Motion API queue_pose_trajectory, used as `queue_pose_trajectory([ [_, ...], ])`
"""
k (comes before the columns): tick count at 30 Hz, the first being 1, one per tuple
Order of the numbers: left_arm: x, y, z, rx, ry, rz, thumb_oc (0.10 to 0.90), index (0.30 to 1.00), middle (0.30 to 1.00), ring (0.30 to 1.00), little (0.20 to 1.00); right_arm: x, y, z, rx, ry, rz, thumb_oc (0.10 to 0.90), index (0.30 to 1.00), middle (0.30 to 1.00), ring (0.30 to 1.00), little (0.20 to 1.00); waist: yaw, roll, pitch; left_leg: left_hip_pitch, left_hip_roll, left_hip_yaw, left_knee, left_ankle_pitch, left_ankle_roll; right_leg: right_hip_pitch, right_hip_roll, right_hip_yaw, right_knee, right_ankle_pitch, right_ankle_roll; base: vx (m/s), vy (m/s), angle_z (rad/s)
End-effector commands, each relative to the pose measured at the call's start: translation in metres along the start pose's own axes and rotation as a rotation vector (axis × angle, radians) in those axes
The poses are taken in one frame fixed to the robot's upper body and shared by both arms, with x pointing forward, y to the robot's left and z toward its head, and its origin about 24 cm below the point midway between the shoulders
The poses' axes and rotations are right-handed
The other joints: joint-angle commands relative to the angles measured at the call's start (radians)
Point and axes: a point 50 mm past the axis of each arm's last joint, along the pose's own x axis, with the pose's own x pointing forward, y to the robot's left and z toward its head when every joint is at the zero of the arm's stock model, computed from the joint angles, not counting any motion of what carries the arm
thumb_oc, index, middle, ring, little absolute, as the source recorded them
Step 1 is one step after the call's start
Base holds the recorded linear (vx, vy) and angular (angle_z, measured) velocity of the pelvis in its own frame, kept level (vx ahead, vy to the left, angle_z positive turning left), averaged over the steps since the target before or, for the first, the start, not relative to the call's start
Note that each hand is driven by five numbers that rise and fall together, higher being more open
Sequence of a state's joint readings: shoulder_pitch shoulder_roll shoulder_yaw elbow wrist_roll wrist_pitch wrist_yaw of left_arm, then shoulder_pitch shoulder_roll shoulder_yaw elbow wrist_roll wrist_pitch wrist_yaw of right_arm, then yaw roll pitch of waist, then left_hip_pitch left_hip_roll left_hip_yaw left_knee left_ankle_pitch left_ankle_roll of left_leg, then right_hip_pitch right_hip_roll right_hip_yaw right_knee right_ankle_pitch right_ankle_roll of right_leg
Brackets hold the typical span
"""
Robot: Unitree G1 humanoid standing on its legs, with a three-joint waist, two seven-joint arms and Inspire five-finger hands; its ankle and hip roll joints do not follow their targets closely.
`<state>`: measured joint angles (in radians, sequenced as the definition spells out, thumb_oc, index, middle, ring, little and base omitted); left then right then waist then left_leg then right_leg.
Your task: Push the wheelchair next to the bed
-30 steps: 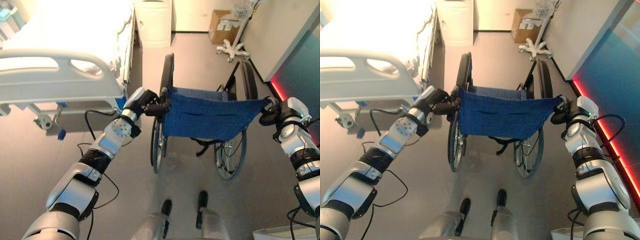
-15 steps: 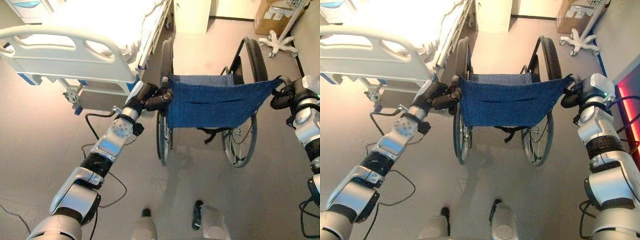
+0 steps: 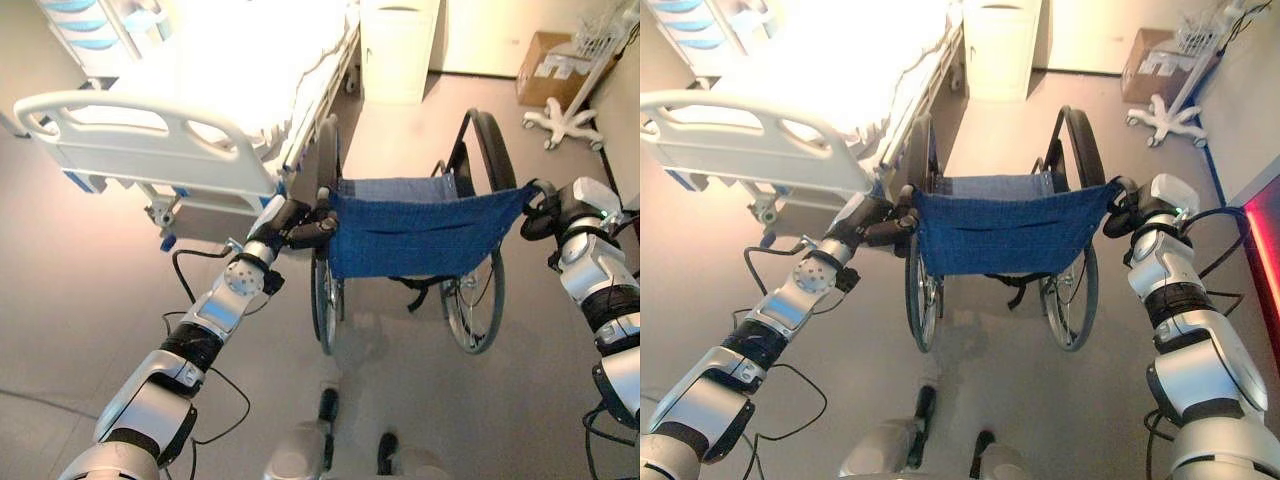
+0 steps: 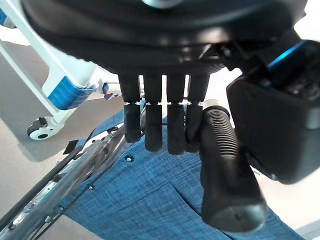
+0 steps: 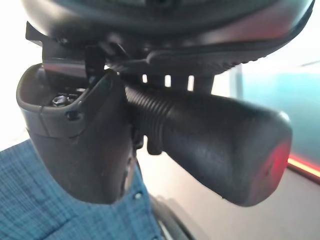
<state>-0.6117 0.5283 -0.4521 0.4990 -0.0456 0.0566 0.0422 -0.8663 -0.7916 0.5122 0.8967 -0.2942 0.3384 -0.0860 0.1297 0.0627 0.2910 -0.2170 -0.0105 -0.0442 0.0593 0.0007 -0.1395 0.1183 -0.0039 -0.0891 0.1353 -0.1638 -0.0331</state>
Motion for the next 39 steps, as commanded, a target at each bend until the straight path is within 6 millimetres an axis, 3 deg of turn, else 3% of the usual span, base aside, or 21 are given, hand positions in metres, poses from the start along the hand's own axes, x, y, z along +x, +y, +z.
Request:
queue_pose_trajectory([
  [1, -0.013, 0.019, -0.044, 0.104, 0.232, 0.054, 0.400, 0.300, 0.300, 0.300, 0.300, -0.029, 0.007, 0.112, -0.110, -0.532, 0.084, 0.400, 0.300, 0.300, 0.300, 0.300, 0.033, -0.026, 0.027, -0.052, -0.010, 0.064, 0.002, 0.193, 0.067, 0.057, 0.068, -0.006, 0.020, -0.019, 0.044, 0.56, 0.066, -1.17],
  [5, -0.019, 0.020, -0.053, 0.134, 0.243, 0.043, 0.400, 0.300, 0.300, 0.300, 0.300, -0.029, 0.008, 0.109, -0.097, -0.526, 0.105, 0.400, 0.300, 0.300, 0.300, 0.300, 0.065, -0.039, 0.011, -0.083, -0.008, 0.132, 0.043, 0.139, 0.097, 0.100, 0.063, -0.011, 0.074, -0.076, 0.043, 0.49, 0.127, -0.75],
  [8, -0.018, 0.026, -0.052, 0.165, 0.249, 0.053, 0.400, 0.300, 0.300, 0.300, 0.300, -0.029, 0.019, 0.102, -0.033, -0.484, 0.135, 0.400, 0.300, 0.300, 0.300, 0.300, 0.081, -0.082, 0.004, -0.134, -0.034, 0.154, 0.176, 0.042, 0.152, 0.105, 0.022, -0.029, 0.129, -0.086, 0.056, 0.49, 0.169, -0.21],
  [9, -0.018, 0.027, -0.051, 0.168, 0.248, 0.051, 0.400, 0.300, 0.300, 0.300, 0.300, -0.030, 0.022, 0.100, -0.020, -0.475, 0.148, 0.400, 0.300, 0.300, 0.300, 0.300, 0.082, -0.087, 0.004, -0.148, -0.036, 0.150, 0.207, 0.028, 0.156, 0.102, 0.013, -0.031, 0.135, -0.075, 0.059, 0.45, 0.165, -0.17],
  [11, -0.016, 0.038, -0.046, 0.203, 0.238, 0.062, 0.400, 0.300, 0.300, 0.300, 0.300, -0.032, 0.032, 0.095, 0.012, -0.456, 0.156, 0.400, 0.300, 0.300, 0.300, 0.300, 0.082, -0.110, 0.013, -0.133, -0.050, 0.129, 0.227, -0.011, 0.184, 0.068, -0.038, -0.045, 0.204, -0.008, 0.110, 0.39, 0.147, -0.07],
  [15, -0.008, 0.050, -0.034, 0.199, 0.237, 0.106, 0.400, 0.300, 0.300, 0.300, 0.300, -0.029, 0.036, 0.087, -0.029, -0.444, 0.133, 0.400, 0.300, 0.300, 0.300, 0.300, 0.078, -0.119, 0.016, -0.132, -0.068, 0.104, 0.205, -0.018, 0.210, 0.022, -0.090, -0.046, 0.263, 0.103, 0.161, 0.33, 0.193, -0.15],
  [24, -0.002, 0.061, -0.014, 0.273, 0.198, 0.107, 0.400, 0.300, 0.300, 0.300, 0.300, -0.021, 0.019, 0.081, -0.113, -0.428, 0.083, 0.400, 0.300, 0.300, 0.300, 0.300, 0.098, -0.153, 0.011, -0.170, -0.116, 0.057, 0.197, -0.018, 0.228, 0.018, -0.080, 0.014, 0.298, 0.195, 0.169, 0.21, 0.044, -0.02],
  [27, -0.002, 0.058, -0.015, 0.283, 0.185, 0.130, 0.400, 0.300, 0.300, 0.300, 0.300, -0.023, 0.023, 0.087, -0.108, -0.440, 0.088, 0.400, 0.300, 0.300, 0.300, 0.300, 0.075, -0.150, 0.016, -0.138, -0.123, 0.045, 0.192, -0.030, 0.224, -0.045, -0.089, 0.013, 0.217, 0.182, 0.165, 0.27, -0.037, 0.21],
  [28, -0.003, 0.058, -0.018, 0.271, 0.189, 0.150, 0.400, 0.300, 0.300, 0.300, 0.300, -0.025, 0.024, 0.093, -0.114, -0.456, 0.091, 0.400, 0.300, 0.300, 0.300, 0.300, 0.044, -0.126, 0.032, -0.080, -0.112, 0.026, 0.177, -0.041, 0.218, -0.164, -0.093, 0.010, 0.170, 0.166, 0.158, 0.29, -0.041, -0.32],
  [30, -0.004, 0.063, -0.018, 0.261, 0.181, 0.187, 0.400, 0.300, 0.300, 0.300, 0.300, -0.027, 0.022, 0.101, -0.120, -0.474, 0.078, 0.400, 0.300, 0.300, 0.300, 0.300, 0.010, -0.102, 0.061, -0.043, -0.104, -0.001, 0.189, -0.057, 0.216, -0.296, -0.096, 0.012, 0.167, 0.161, 0.149, 0.28, -0.077, -0.36],
  [31, -0.004, 0.068, -0.015, 0.241, 0.164, 0.213, 0.400, 0.300, 0.300, 0.300, 0.300, -0.029, 0.017, 0.107, -0.127, -0.483, 0.057, 0.400, 0.300, 0.300, 0.300, 0.300, -0.026, -0.098, 0.092, -0.017, -0.116, -0.017, 0.220, -0.100, 0.224, -0.427, -0.117, 0.020, 0.135, 0.222, 0.148, 0.35, -0.149, -0.15],
  [32, -0.004, 0.071, -0.012, 0.230, 0.152, 0.222, 0.400, 0.300, 0.300, 0.300, 0.300, -0.029, 0.014, 0.109, -0.130, -0.483, 0.047, 0.400, 0.300, 0.300, 0.300, 0.300, -0.046, -0.101, 0.105, -0.003, -0.131, -0.029, 0.250, -0.140, 0.232, -0.474, -0.130, 0.026, 0.093, 0.256, 0.155, 0.39, -0.181, 0.06],
  [33, -0.003, 0.072, -0.011, 0.225, 0.149, 0.224, 0.400, 0.300, 0.300, 0.300, 0.300, -0.029, 0.013, 0.111, -0.131, -0.487, 0.043, 0.400, 0.300, 0.300, 0.300, 0.300, -0.053, -0.101, 0.109, 0.006, -0.136, -0.035, 0.259, -0.154, 0.234, -0.485, -0.133, 0.028, 0.072, 0.268, 0.158, 0.56, -0.277, 0.47],
  [34, -0.002, 0.071, -0.009, 0.215, 0.137, 0.214, 0.400, 0.300, 0.300, 0.300, 0.300, -0.028, 0.009, 0.111, -0.131, -0.476, 0.045, 0.400, 0.300, 0.300, 0.300, 0.300, -0.073, -0.107, 0.107, 0.049, -0.148, -0.061, 0.265, -0.189, 0.233, -0.502, -0.145, 0.048, -0.044, 0.294, 0.172, 0.54, -0.274, 0.67],
  [36, 0.001, 0.063, -0.008, 0.210, 0.130, 0.184, 0.400, 0.300, 0.300, 0.300, 0.300, -0.028, 0.003, 0.112, -0.127, -0.454, 0.052, 0.400, 0.300, 0.300, 0.300, 0.300, -0.087, -0.104, 0.093, 0.111, -0.141, -0.098, 0.254, -0.214, 0.226, -0.483, -0.145, 0.083, -0.104, 0.306, 0.180, 0.64, -0.354, 1.18],
  [39, 0.005, 0.063, -0.002, 0.210, 0.103, 0.183, 0.400, 0.300, 0.300, 0.300, 0.300, -0.025, -0.012, 0.116, -0.101, -0.439, 0.033, 0.400, 0.300, 0.300, 0.300, 0.300, -0.096, -0.132, 0.077, 0.100, -0.117, -0.085, 0.314, -0.265, 0.212, -0.450, -0.160, 0.090, -0.033, 0.285, 0.181, 0.50, -0.445, 1.44],
])
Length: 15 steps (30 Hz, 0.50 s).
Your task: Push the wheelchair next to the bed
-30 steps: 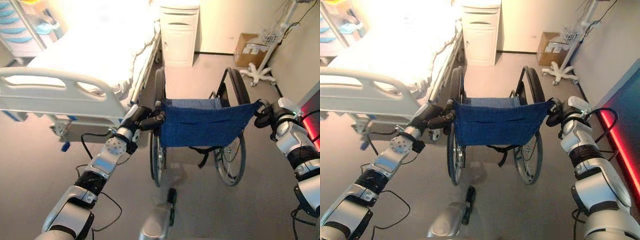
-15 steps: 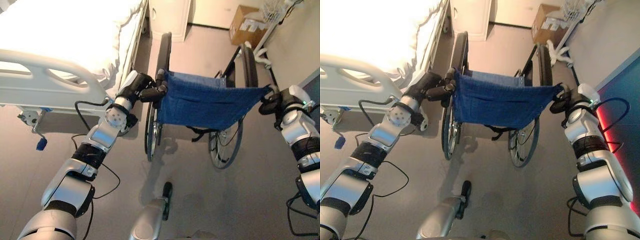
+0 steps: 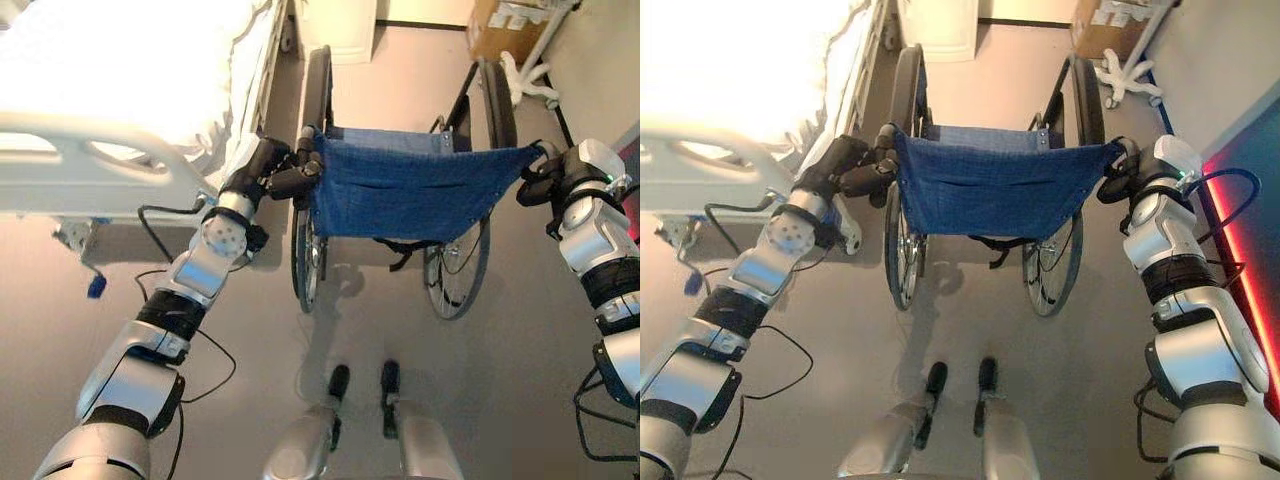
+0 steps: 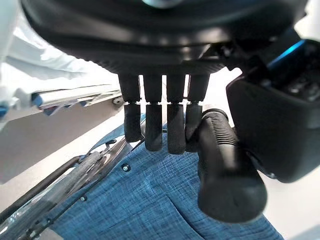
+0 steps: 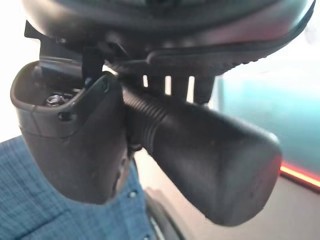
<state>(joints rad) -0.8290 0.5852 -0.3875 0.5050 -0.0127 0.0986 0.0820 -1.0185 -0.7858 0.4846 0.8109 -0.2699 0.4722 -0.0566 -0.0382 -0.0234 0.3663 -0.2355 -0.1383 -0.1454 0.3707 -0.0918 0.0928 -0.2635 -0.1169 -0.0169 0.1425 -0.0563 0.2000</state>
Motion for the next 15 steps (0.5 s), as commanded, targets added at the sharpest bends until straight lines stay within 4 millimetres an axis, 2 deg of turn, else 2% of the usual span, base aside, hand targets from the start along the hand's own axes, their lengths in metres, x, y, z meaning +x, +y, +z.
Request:
queue_pose_trajectory([
  [1, -0.023, -0.007, -0.060, 0.150, 0.216, -0.046, 0.400, 0.300, 0.300, 0.300, 0.300, -0.027, 0.047, 0.071, -0.195, -0.416, 0.160, 0.400, 0.300, 0.300, 0.300, 0.300, 0.070, -0.047, -0.002, 0.122, 0.017, 0.017, 0.012, -0.183, -0.024, -0.069, -0.047, 0.015, -0.020, 0.173, -0.053, 0.37, -0.252, 0.51],
  [2, -0.023, -0.009, -0.060, 0.128, 0.222, -0.043, 0.400, 0.300, 0.300, 0.300, 0.300, -0.027, 0.047, 0.069, -0.193, -0.412, 0.176, 0.400, 0.300, 0.300, 0.300, 0.300, 0.059, -0.050, -0.016, 0.163, 0.054, 0.021, 0.023, -0.207, -0.045, -0.083, -0.054, -0.006, 0.059, 0.167, -0.057, 0.31, -0.186, 0.36],
  [3, -0.023, -0.010, -0.060, 0.127, 0.225, -0.044, 0.400, 0.300, 0.300, 0.300, 0.300, -0.027, 0.047, 0.068, -0.196, -0.410, 0.179, 0.400, 0.300, 0.300, 0.300, 0.300, 0.055, -0.048, -0.017, 0.179, 0.072, 0.027, 0.025, -0.211, -0.054, -0.084, -0.057, -0.015, 0.078, 0.162, -0.060, 0.54, -0.315, 0.50],
  [4, -0.025, -0.018, -0.062, 0.134, 0.237, -0.066, 0.400, 0.300, 0.300, 0.300, 0.300, -0.028, 0.053, 0.056, -0.204, -0.398, 0.198, 0.400, 0.300, 0.300, 0.300, 0.300, 0.032, -0.044, -0.023, 0.245, 0.160, 0.075, 0.015, -0.165, -0.091, -0.064, -0.069, -0.070, 0.095, 0.158, -0.071, 0.52, -0.310, 0.56],
  [5, -0.028, -0.021, -0.064, 0.137, 0.244, -0.078, 0.400, 0.300, 0.300, 0.300, 0.300, -0.029, 0.055, 0.049, -0.207, -0.396, 0.205, 0.400, 0.300, 0.300, 0.300, 0.300, 0.019, -0.039, -0.027, 0.276, 0.200, 0.098, 0.007, -0.114, -0.109, -0.044, -0.067, -0.097, 0.093, 0.152, -0.081, 0.48, -0.289, 0.58],
  [6, -0.028, -0.022, -0.064, 0.138, 0.244, -0.079, 0.400, 0.300, 0.300, 0.300, 0.300, -0.029, 0.055, 0.048, -0.208, -0.396, 0.206, 0.400, 0.300, 0.300, 0.300, 0.300, 0.018, -0.037, -0.026, 0.282, 0.205, 0.099, 0.004, -0.110, -0.111, -0.039, -0.065, -0.101, 0.092, 0.151, -0.083, 0.40, -0.230, 0.61],
  [7, -0.032, -0.028, -0.067, 0.136, 0.252, -0.085, 0.400, 0.300, 0.300, 0.300, 0.300, -0.030, 0.059, 0.042, -0.209, -0.400, 0.204, 0.400, 0.300, 0.300, 0.300, 0.300, 0.008, -0.028, -0.040, 0.324, 0.239, 0.114, -0.025, -0.027, -0.142, -0.002, -0.058, -0.137, 0.072, 0.140, -0.091, 0.34, -0.185, 0.62],
  [8, -0.033, -0.029, -0.068, 0.130, 0.256, -0.088, 0.400, 0.300, 0.300, 0.300, 0.300, -0.030, 0.058, 0.040, -0.208, -0.401, 0.201, 0.400, 0.300, 0.300, 0.300, 0.300, 0.006, -0.024, -0.046, 0.333, 0.245, 0.109, -0.033, 0.006, -0.149, 0.013, -0.050, -0.142, 0.065, 0.130, -0.100, 0.35, -0.186, 0.62],
  [9, -0.033, -0.030, -0.069, 0.129, 0.257, -0.088, 0.400, 0.300, 0.300, 0.300, 0.300, -0.030, 0.058, 0.040, -0.207, -0.403, 0.199, 0.400, 0.300, 0.300, 0.300, 0.300, 0.006, -0.024, -0.047, 0.334, 0.246, 0.108, -0.036, 0.011, -0.150, 0.016, -0.048, -0.144, 0.064, 0.128, -0.102, 0.28, -0.135, 0.50],
  [10, -0.033, -0.032, -0.069, 0.121, 0.257, -0.088, 0.400, 0.300, 0.300, 0.300, 0.300, -0.030, 0.058, 0.040, -0.210, -0.406, 0.196, 0.400, 0.300, 0.300, 0.300, 0.300, 0.000, -0.019, -0.056, 0.338, 0.254, 0.101, -0.031, 0.052, -0.160, 0.029, -0.039, -0.145, 0.056, 0.116, -0.115, 0.39, -0.113, 0.30],
  [11, -0.035, -0.038, -0.072, 0.100, 0.267, -0.089, 0.400, 0.300, 0.300, 0.300, 0.300, -0.031, 0.061, 0.040, -0.224, -0.414, 0.204, 0.400, 0.300, 0.300, 0.300, 0.300, -0.009, -0.006, -0.078, 0.371, 0.271, 0.086, -0.014, 0.121, -0.181, 0.042, -0.017, -0.141, 0.060, 0.093, -0.136, 0.38, -0.100, 0.23],
  [12, -0.035, -0.038, -0.072, 0.099, 0.268, -0.089, 0.400, 0.300, 0.300, 0.300, 0.300, -0.031, 0.061, 0.040, -0.224, -0.415, 0.204, 0.400, 0.300, 0.300, 0.300, 0.300, -0.012, -0.008, -0.081, 0.371, 0.269, 0.083, -0.017, 0.128, -0.181, 0.042, -0.019, -0.142, 0.057, 0.095, -0.137, 0.48, -0.095, 0.29],
  [13, -0.038, -0.042, -0.075, 0.087, 0.274, -0.093, 0.400, 0.300, 0.300, 0.300, 0.300, -0.033, 0.068, 0.037, -0.234, -0.416, 0.216, 0.400, 0.300, 0.300, 0.300, 0.300, -0.008, -0.008, -0.096, 0.357, 0.255, 0.062, 0.034, 0.174, -0.179, 0.067, -0.004, -0.140, 0.063, 0.065, -0.159, 0.30, -0.073, 0.28],
  [15, -0.039, -0.044, -0.076, 0.084, 0.274, -0.095, 0.400, 0.300, 0.300, 0.300, 0.300, -0.035, 0.073, 0.036, -0.228, -0.413, 0.224, 0.400, 0.300, 0.300, 0.300, 0.300, 0.001, -0.013, -0.095, 0.323, 0.243, 0.065, 0.089, 0.183, -0.173, 0.101, 0.003, -0.143, 0.066, 0.045, -0.173, 0.41, -0.135, 0.20],
])
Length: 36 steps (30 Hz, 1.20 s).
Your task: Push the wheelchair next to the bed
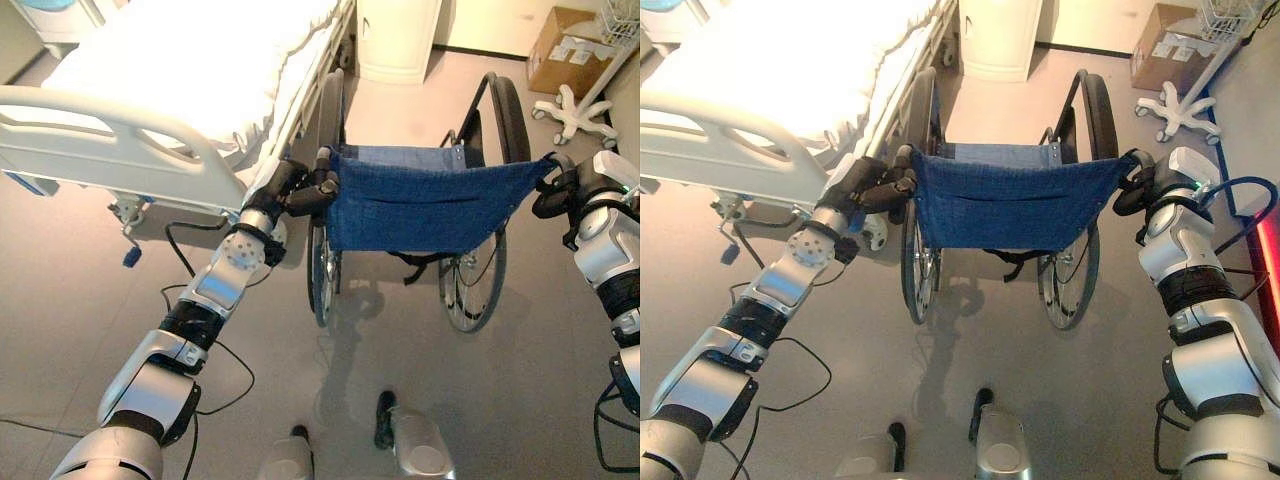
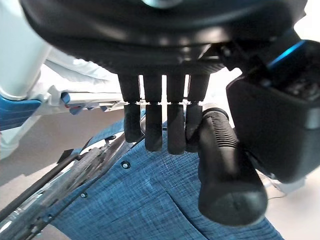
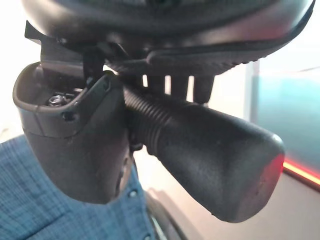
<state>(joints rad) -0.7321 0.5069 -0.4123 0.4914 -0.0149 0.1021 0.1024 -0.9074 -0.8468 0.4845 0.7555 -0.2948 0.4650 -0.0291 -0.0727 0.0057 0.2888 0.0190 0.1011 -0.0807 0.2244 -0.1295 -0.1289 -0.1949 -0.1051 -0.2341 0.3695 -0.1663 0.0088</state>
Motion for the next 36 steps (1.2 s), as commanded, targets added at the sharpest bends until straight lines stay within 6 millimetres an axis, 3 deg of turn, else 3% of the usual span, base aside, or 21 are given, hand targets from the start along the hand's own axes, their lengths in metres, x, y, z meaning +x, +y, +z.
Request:
queue_pose_trajectory([
  [1, -0.023, -0.002, -0.062, 0.137, 0.225, -0.010, 0.400, 0.300, 0.300, 0.300, 0.300, -0.032, 0.062, 0.068, -0.154, -0.447, 0.171, 0.400, 0.300, 0.300, 0.300, 0.300, 0.050, -0.050, -0.011, 0.000, -0.010, 0.010, 0.257, 0.228, 0.060, 0.077, 0.000, 0.075, -0.163, 0.135, 0.010, 0.63, -0.180, -0.05],
  [2, -0.025, -0.003, -0.062, 0.145, 0.221, -0.015, 0.400, 0.300, 0.300, 0.300, 0.300, -0.032, 0.069, 0.067, -0.146, -0.439, 0.179, 0.400, 0.300, 0.300, 0.300, 0.300, 0.080, -0.049, 0.016, -0.069, -0.041, 0.022, 0.234, 0.183, 0.085, 0.139, 0.024, 0.098, -0.164, 0.114, 0.013, 0.50, -0.122, -0.10],
  [4, -0.027, -0.002, -0.063, 0.148, 0.218, -0.012, 0.400, 0.300, 0.300, 0.300, 0.300, -0.034, 0.072, 0.069, -0.145, -0.443, 0.179, 0.400, 0.300, 0.300, 0.300, 0.300, 0.101, -0.046, 0.032, -0.136, -0.072, 0.041, 0.181, 0.184, 0.091, 0.183, 0.046, 0.112, -0.173, 0.100, 0.014, 0.46, -0.039, -0.27],
  [6, -0.027, 0.000, -0.061, 0.146, 0.217, -0.010, 0.400, 0.300, 0.300, 0.300, 0.300, -0.036, 0.074, 0.072, -0.137, -0.446, 0.173, 0.400, 0.300, 0.300, 0.300, 0.300, 0.135, -0.023, 0.060, -0.230, -0.086, 0.071, 0.102, 0.247, 0.072, 0.267, 0.093, 0.125, -0.183, 0.063, 0.004, 0.66, 0.055, -0.30],
  [7, -0.030, 0.001, -0.065, 0.146, 0.227, -0.013, 0.400, 0.300, 0.300, 0.300, 0.300, -0.036, 0.075, 0.075, -0.125, -0.462, 0.180, 0.400, 0.300, 0.300, 0.300, 0.300, 0.176, 0.005, 0.070, -0.304, -0.093, 0.070, -0.015, 0.340, 0.048, 0.341, 0.134, 0.156, -0.196, 0.035, -0.001, 0.70, 0.108, -0.45],
  [9, -0.033, 0.006, -0.069, 0.152, 0.238, -0.007, 0.400, 0.300, 0.300, 0.300, 0.300, -0.036, 0.069, 0.081, -0.130, -0.493, 0.172, 0.400, 0.300, 0.300, 0.300, 0.300, 0.213, 0.016, 0.063, -0.336, -0.099, 0.068, -0.134, 0.364, 0.044, 0.400, 0.153, 0.195, -0.206, 0.014, 0.002, 0.64, 0.181, -0.74],
  [11, -0.033, 0.012, -0.068, 0.160, 0.236, 0.007, 0.400, 0.300, 0.300, 0.300, 0.300, -0.035, 0.059, 0.086, -0.142, -0.522, 0.159, 0.400, 0.300, 0.300, 0.300, 0.300, 0.229, 0.015, 0.061, -0.332, -0.102, 0.088, -0.170, 0.350, 0.049, 0.421, 0.150, 0.208, -0.195, -0.012, 0.005, 0.44, 0.237, -1.19],
  [12, -0.032, 0.018, -0.068, 0.161, 0.237, 0.016, 0.400, 0.300, 0.300, 0.300, 0.300, -0.034, 0.052, 0.088, -0.179, -0.559, 0.148, 0.400, 0.300, 0.300, 0.300, 0.300, 0.230, 0.017, 0.041, -0.314, -0.096, 0.136, -0.135, 0.282, 0.077, 0.418, 0.132, 0.191, -0.155, -0.044, 0.015, 0.43, 0.292, -0.98],
  [13, -0.032, 0.019, -0.069, 0.155, 0.242, 0.016, 0.400, 0.300, 0.300, 0.300, 0.300, -0.033, 0.051, 0.088, -0.170, -0.556, 0.148, 0.400, 0.300, 0.300, 0.300, 0.300, 0.231, 0.016, 0.032, -0.312, -0.094, 0.147, -0.116, 0.260, 0.088, 0.420, 0.125, 0.189, -0.142, -0.052, 0.017, 0.63, 0.368, -0.78],
  [14, -0.034, 0.021, -0.075, 0.155, 0.263, 0.014, 0.400, 0.300, 0.300, 0.300, 0.300, -0.034, 0.059, 0.084, -0.149, -0.553, 0.172, 0.400, 0.300, 0.300, 0.300, 0.300, 0.240, -0.005, 0.012, -0.325, -0.116, 0.137, -0.023, 0.201, 0.110, 0.444, 0.092, 0.171, -0.112, -0.064, 0.026, 0.55, 0.246, -0.31],
  [16, -0.035, 0.026, -0.078, 0.172, 0.274, 0.001, 0.400, 0.300, 0.300, 0.300, 0.300, -0.037, 0.068, 0.082, -0.158, -0.553, 0.189, 0.400, 0.300, 0.300, 0.300, 0.300, 0.259, -0.024, -0.008, -0.322, -0.117, 0.135, 0.031, 0.156, 0.127, 0.448, 0.055, 0.140, -0.093, -0.046, 0.050, 0.49, 0.189, -0.18],
  [18, -0.038, 0.031, -0.080, 0.199, 0.287, -0.005, 0.400, 0.300, 0.300, 0.300, 0.300, -0.040, 0.077, 0.079, -0.146, -0.554, 0.196, 0.400, 0.300, 0.300, 0.300, 0.300, 0.277, -0.044, -0.026, -0.283, -0.127, 0.139, 0.014, 0.142, 0.148, 0.437, -0.012, 0.091, -0.054, 0.052, 0.113, 0.43, 0.165, -0.13],
  [20, -0.038, 0.029, -0.080, 0.219, 0.287, -0.009, 0.400, 0.300, 0.300, 0.300, 0.300, -0.040, 0.082, 0.076, -0.135, -0.544, 0.194, 0.400, 0.300, 0.300, 0.300, 0.300, 0.288, -0.060, -0.051, -0.270, -0.147, 0.133, 0.000, 0.144, 0.157, 0.451, -0.048, 0.093, -0.067, 0.125, 0.141, 0.43, 0.174, -0.15],
  [26, -0.037, 0.017, -0.077, 0.228, 0.289, -0.044, 0.400, 0.300, 0.300, 0.300, 0.300, -0.035, 0.091, 0.066, -0.116, -0.489, 0.217, 0.400, 0.300, 0.300, 0.300, 0.300, 0.291, -0.062, -0.100, -0.232, -0.183, 0.100, -0.044, 0.139, 0.176, 0.423, -0.074, 0.121, -0.008, 0.255, 0.150, 0.35, 0.162, 0.01],
  [30, -0.041, 0.011, -0.082, 0.235, 0.295, -0.048, 0.400, 0.300, 0.300, 0.300, 0.300, -0.038, 0.101, 0.059, -0.106, -0.484, 0.227, 0.400, 0.300, 0.300, 0.300, 0.300, 0.288, -0.065, -0.127, -0.206, -0.203, 0.089, -0.067, 0.128, 0.201, 0.378, -0.047, 0.130, 0.092, 0.321, 0.161, 0.28, 0.128, -0.13],
  [33, -0.046, 0.004, -0.086, 0.227, 0.295, -0.031, 0.400, 0.300, 0.300, 0.300, 0.300, -0.043, 0.108, 0.060, -0.100, -0.495, 0.244, 0.400, 0.300, 0.300, 0.300, 0.300, 0.274, -0.065, -0.128, -0.166, -0.208, 0.072, -0.084, 0.117, 0.210, 0.306, -0.021, 0.132, 0.059, 0.293, 0.148, 0.36, 0.056, 0.03],
  [36, -0.046, 0.005, -0.085, 0.233, 0.279, -0.004, 0.400, 0.300, 0.300, 0.300, 0.300, -0.044, 0.105, 0.068, -0.087, -0.500, 0.235, 0.400, 0.300, 0.300, 0.300, 0.300, 0.238, -0.052, -0.098, -0.103, -0.205, 0.027, -0.098, 0.098, 0.205, 0.161, 0.001, 0.134, -0.033, 0.244, 0.128, 0.29, -0.098, -0.38],
])
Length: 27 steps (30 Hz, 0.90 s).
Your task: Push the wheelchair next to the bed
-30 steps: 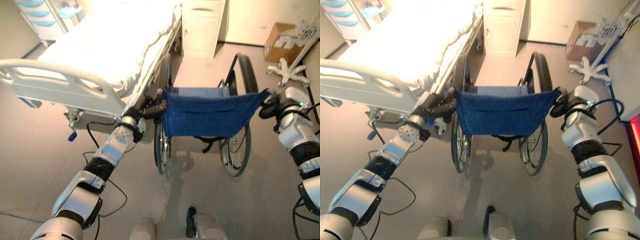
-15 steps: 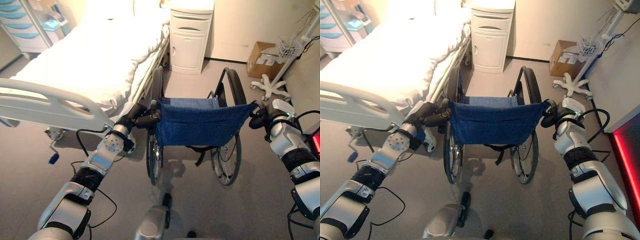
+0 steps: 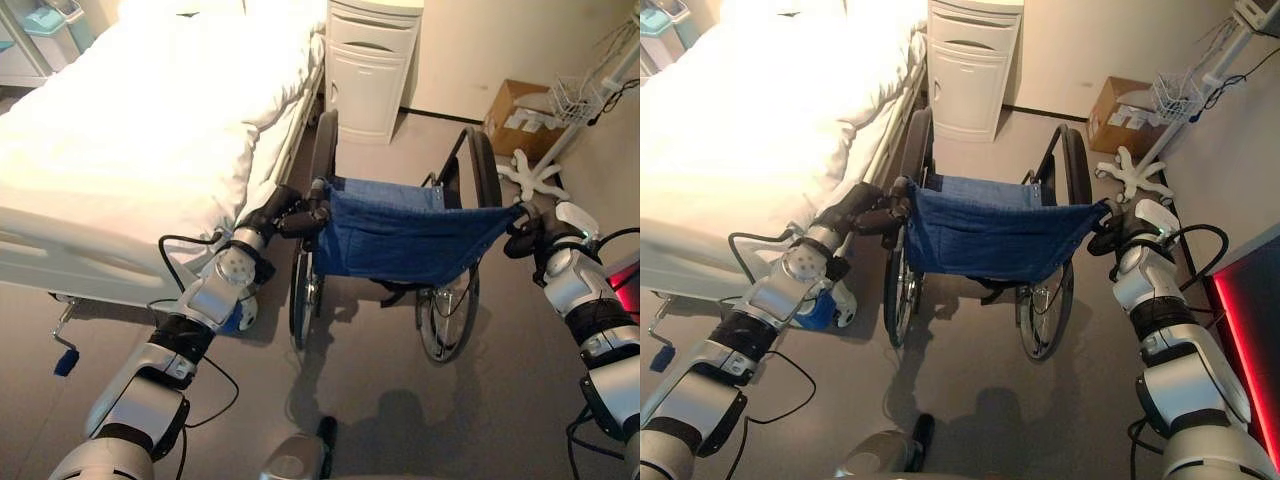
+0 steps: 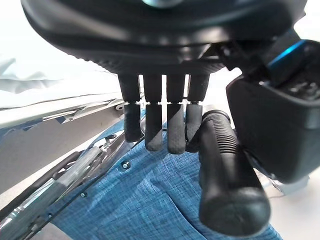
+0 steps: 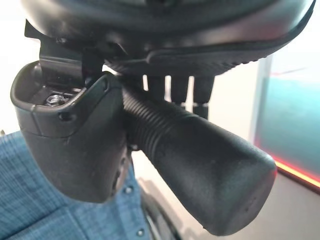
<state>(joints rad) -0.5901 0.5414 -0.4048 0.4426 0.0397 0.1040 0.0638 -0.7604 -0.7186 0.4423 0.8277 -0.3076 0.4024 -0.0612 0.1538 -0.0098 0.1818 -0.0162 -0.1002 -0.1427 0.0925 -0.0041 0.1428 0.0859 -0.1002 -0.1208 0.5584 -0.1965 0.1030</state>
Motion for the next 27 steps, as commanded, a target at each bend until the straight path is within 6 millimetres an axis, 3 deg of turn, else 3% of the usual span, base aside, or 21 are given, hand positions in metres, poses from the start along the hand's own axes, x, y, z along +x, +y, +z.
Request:
queue_pose_trajectory([
  [1, -0.018, 0.015, -0.050, 0.168, 0.193, 0.076, 0.400, 0.300, 0.300, 0.300, 0.300, -0.029, 0.032, 0.087, -0.129, -0.515, 0.068, 0.400, 0.300, 0.300, 0.300, 0.300, -0.009, -0.037, 0.026, -0.045, -0.008, 0.072, 0.034, -0.045, -0.063, -0.189, -0.003, 0.029, -0.256, 0.283, 0.032, 0.23, -0.115, -0.13],
  [4, -0.015, 0.017, -0.047, 0.163, 0.173, 0.063, 0.400, 0.300, 0.300, 0.300, 0.300, -0.029, 0.022, 0.089, -0.141, -0.497, 0.055, 0.400, 0.300, 0.300, 0.300, 0.300, -0.069, -0.045, 0.060, 0.021, -0.036, 0.011, 0.054, -0.115, -0.053, -0.316, -0.014, 0.072, -0.376, 0.326, 0.039, 0.32, -0.131, 0.34],
  [5, -0.015, 0.017, -0.047, 0.162, 0.172, 0.062, 0.400, 0.300, 0.300, 0.300, 0.300, -0.029, 0.022, 0.088, -0.143, -0.495, 0.055, 0.400, 0.300, 0.300, 0.300, 0.300, -0.072, -0.042, 0.064, 0.027, -0.035, 0.006, 0.056, -0.121, -0.053, -0.314, -0.012, 0.071, -0.379, 0.324, 0.039, 0.46, -0.175, 1.02],
  [6, -0.013, 0.015, -0.044, 0.156, 0.158, 0.049, 0.400, 0.300, 0.300, 0.300, 0.300, -0.028, 0.018, 0.087, -0.143, -0.468, 0.056, 0.400, 0.300, 0.300, 0.300, 0.300, -0.095, -0.045, 0.067, 0.058, -0.043, -0.024, 0.070, -0.148, -0.055, -0.342, -0.018, 0.083, -0.486, 0.334, 0.045, 0.47, -0.186, 1.16],
  [8, -0.011, 0.012, -0.042, 0.146, 0.147, 0.048, 0.400, 0.300, 0.300, 0.300, 0.300, -0.028, 0.013, 0.088, -0.143, -0.447, 0.063, 0.400, 0.300, 0.300, 0.300, 0.300, -0.109, -0.047, 0.066, 0.088, -0.033, -0.031, 0.091, -0.182, -0.064, -0.343, -0.028, 0.085, -0.536, 0.342, 0.053, 0.53, -0.233, 1.13],
  [12, -0.005, 0.009, -0.029, 0.169, 0.098, 0.045, 0.400, 0.300, 0.300, 0.300, 0.300, -0.024, 0.004, 0.084, -0.144, -0.397, 0.085, 0.400, 0.300, 0.300, 0.300, 0.300, -0.142, -0.061, 0.061, 0.128, -0.004, -0.039, 0.152, -0.264, -0.076, -0.344, -0.023, 0.143, -0.498, 0.332, 0.052, 0.45, -0.272, 0.73],
  [14, -0.002, 0.006, -0.024, 0.147, 0.090, 0.055, 0.400, 0.300, 0.300, 0.300, 0.300, -0.021, 0.006, 0.078, -0.125, -0.374, 0.115, 0.400, 0.300, 0.300, 0.300, 0.300, -0.161, -0.069, 0.042, 0.169, 0.040, -0.038, 0.176, -0.299, -0.109, -0.342, -0.028, 0.140, -0.422, 0.330, 0.052, 0.42, -0.255, 1.01],
  [16, 0.001, 0.009, -0.019, 0.145, 0.084, 0.063, 0.400, 0.300, 0.300, 0.300, 0.300, -0.020, 0.005, 0.075, -0.127, -0.360, 0.133, 0.400, 0.300, 0.300, 0.300, 0.300, -0.178, -0.066, 0.043, 0.203, 0.117, 0.010, 0.172, -0.270, -0.149, -0.339, -0.044, 0.092, -0.369, 0.323, 0.044, 0.32, -0.222, 0.78],
  [19, 0.009, 0.010, -0.005, 0.145, 0.063, 0.061, 0.400, 0.300, 0.300, 0.300, 0.300, -0.018, 0.006, 0.071, -0.125, -0.357, 0.131, 0.400, 0.300, 0.300, 0.300, 0.300, -0.204, -0.063, 0.053, 0.213, 0.207, 0.109, 0.141, -0.137, -0.197, -0.294, -0.048, 0.019, -0.402, 0.322, 0.028, 0.26, -0.210, 0.78],
  [21, 0.012, 0.011, -0.001, 0.138, 0.051, 0.069, 0.400, 0.300, 0.300, 0.300, 0.300, -0.017, 0.004, 0.070, -0.125, -0.353, 0.125, 0.400, 0.300, 0.300, 0.300, 0.300, -0.212, -0.055, 0.051, 0.210, 0.221, 0.126, 0.116, -0.081, -0.214, -0.266, -0.040, 0.001, -0.425, 0.311, 0.019, 0.21, -0.138, 0.72],
  [24, 0.014, 0.009, 0.002, 0.133, 0.046, 0.070, 0.400, 0.300, 0.300, 0.300, 0.300, -0.018, 0.007, 0.070, -0.128, -0.354, 0.125, 0.400, 0.300, 0.300, 0.300, 0.300, -0.215, -0.049, 0.049, 0.193, 0.218, 0.118, 0.122, -0.038, -0.222, -0.239, -0.031, -0.004, -0.437, 0.291, 0.003, 0.25, -0.154, 0.17],
  [27, 0.012, 0.006, -0.007, 0.116, 0.079, 0.066, 0.400, 0.300, 0.300, 0.300, 0.300, -0.019, 0.012, 0.067, -0.132, -0.363, 0.143, 0.400, 0.300, 0.300, 0.300, 0.300, -0.234, -0.033, 0.027, 0.227, 0.237, 0.101, 0.168, 0.075, -0.250, -0.238, -0.015, -0.017, -0.420, 0.266, -0.024, 0.25, -0.108, -0.17],
])
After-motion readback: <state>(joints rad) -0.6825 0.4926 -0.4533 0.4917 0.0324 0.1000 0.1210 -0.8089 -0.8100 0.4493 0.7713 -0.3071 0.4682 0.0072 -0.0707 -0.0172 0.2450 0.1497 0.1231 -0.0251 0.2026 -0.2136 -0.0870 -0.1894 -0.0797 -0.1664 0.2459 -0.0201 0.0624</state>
